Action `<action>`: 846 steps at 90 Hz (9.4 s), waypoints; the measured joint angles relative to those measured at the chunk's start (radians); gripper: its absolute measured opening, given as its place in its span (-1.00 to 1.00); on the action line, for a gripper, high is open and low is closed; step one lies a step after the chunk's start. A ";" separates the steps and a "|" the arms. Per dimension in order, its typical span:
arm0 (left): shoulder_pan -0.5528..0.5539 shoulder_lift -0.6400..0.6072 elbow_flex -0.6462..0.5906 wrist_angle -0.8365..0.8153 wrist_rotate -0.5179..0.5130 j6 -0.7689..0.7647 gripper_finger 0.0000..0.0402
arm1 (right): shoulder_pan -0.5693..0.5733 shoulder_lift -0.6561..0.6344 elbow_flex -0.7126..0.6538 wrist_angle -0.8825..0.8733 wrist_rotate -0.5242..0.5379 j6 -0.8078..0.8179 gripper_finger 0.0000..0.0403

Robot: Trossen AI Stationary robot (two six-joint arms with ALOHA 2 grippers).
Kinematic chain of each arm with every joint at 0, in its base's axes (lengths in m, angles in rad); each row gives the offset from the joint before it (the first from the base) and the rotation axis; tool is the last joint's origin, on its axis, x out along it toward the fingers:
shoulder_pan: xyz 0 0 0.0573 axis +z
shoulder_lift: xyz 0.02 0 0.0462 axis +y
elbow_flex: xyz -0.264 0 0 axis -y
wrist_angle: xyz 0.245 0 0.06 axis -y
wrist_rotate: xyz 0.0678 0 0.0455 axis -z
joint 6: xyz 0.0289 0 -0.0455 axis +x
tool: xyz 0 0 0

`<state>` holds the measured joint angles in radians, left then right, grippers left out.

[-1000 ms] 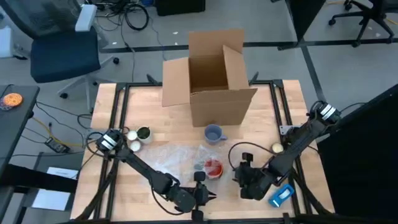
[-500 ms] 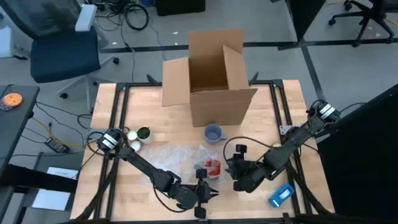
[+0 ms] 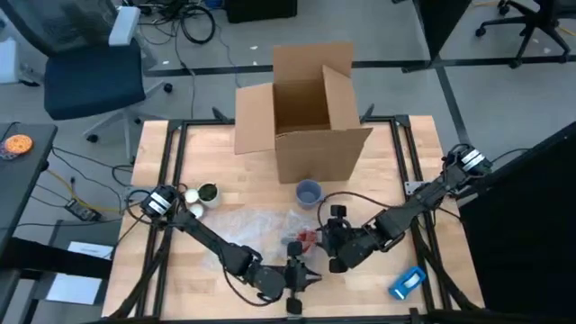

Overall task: Wrap mug
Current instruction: Wrap the black mug with the top bubble wrap

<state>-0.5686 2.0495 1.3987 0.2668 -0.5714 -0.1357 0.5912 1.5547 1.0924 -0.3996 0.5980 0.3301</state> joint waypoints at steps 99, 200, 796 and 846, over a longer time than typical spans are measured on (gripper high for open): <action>0.013 0.000 0.000 -0.086 -0.260 -0.059 -0.93 | 0.281 -0.001 0.141 -0.247 -0.159 0.527 -0.25; -0.023 -0.150 0.000 -0.325 -0.335 -0.075 -0.93 | 0.079 0.076 0.054 -0.148 0.159 0.192 -0.45; -0.001 -0.198 -0.196 -0.392 -0.045 -0.268 -0.93 | -0.237 0.231 0.533 -0.579 -0.618 -0.071 -0.51; -0.001 -0.198 -0.196 -0.389 -0.025 -0.305 -0.93 | -0.222 0.310 0.421 -0.409 -0.601 -0.070 -0.51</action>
<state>-0.5697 1.8519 1.2030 -0.1226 -0.5960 -0.4409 0.3690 1.8652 1.5130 -0.8088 -0.0026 0.2600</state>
